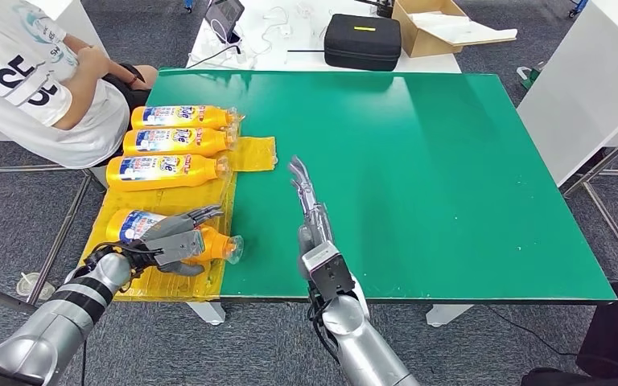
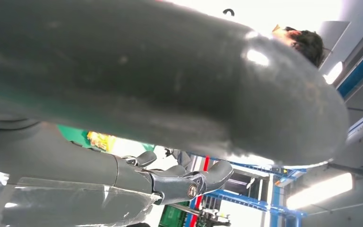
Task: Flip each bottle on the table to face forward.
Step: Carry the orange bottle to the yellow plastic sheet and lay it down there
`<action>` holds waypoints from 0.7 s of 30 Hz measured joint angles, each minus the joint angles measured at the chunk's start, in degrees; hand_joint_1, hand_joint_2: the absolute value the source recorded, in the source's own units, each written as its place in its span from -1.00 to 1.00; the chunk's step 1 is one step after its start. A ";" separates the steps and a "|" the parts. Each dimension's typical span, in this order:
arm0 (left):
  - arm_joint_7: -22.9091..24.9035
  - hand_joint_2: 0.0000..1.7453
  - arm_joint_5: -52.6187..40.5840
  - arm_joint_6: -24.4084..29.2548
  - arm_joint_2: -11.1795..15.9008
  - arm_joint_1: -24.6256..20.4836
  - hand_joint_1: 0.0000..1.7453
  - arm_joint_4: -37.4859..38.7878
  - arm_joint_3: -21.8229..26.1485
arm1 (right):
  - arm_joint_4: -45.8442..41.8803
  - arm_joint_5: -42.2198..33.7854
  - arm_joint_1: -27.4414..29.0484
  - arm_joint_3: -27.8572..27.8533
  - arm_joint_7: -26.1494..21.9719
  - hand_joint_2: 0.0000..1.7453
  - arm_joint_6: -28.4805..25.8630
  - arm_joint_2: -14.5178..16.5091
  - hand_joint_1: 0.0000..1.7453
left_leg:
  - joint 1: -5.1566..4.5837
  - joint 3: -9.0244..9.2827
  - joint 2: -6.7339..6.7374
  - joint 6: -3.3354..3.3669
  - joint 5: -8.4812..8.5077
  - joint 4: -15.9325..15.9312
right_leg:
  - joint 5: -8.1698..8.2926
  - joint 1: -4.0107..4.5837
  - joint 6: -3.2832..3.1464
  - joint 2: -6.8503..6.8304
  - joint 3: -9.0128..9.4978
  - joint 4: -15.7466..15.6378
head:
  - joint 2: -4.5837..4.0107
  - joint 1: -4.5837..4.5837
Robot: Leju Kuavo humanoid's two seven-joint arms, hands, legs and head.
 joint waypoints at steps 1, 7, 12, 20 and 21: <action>-0.01 1.00 0.55 -0.24 0.27 0.00 -1.00 -0.25 -0.49 | 0.15 -0.16 -0.01 -0.04 -0.03 -1.00 0.19 0.00 -1.00 | 0.00 0.00 0.00 0.00 0.00 0.00 | 0.00 0.00 0.00 0.00 0.00 0.00 | 0.00 0.01; 0.01 1.00 2.57 -0.17 1.47 0.01 -1.00 -1.29 -3.35 | 0.91 -0.58 -0.25 -0.28 -0.11 -1.00 0.56 0.00 -1.00 | 0.00 0.00 0.00 0.00 0.00 0.00 | 0.00 0.00 0.00 0.00 0.00 0.00 | 0.00 -0.01; 0.00 1.00 3.02 0.06 1.84 0.03 -1.00 -1.70 -4.31 | 1.25 -0.59 -0.29 -0.40 -0.13 -1.00 0.58 0.00 -1.00 | 0.00 0.00 0.00 0.00 0.00 0.00 | 0.00 0.00 0.00 0.00 0.00 0.00 | 0.00 0.01; 0.02 1.00 28.61 19.69 -2.65 8.64 -1.00 -13.47 1.46 | 1.25 1.08 0.39 -0.58 0.52 -1.00 -1.33 0.31 -1.00 | -0.04 -0.12 -0.02 0.01 -0.01 0.05 | -0.01 -0.05 0.01 -0.01 -0.20 -0.01 | 0.00 0.00; 0.02 1.00 32.77 22.09 -4.93 10.22 -1.00 -16.50 4.95 | 1.06 1.69 0.85 -0.61 0.94 -1.00 -2.05 0.40 -1.00 | -0.04 -0.19 -0.08 0.01 -0.01 0.05 | -0.01 -0.05 0.01 -0.02 -0.22 -0.01 | 0.00 0.01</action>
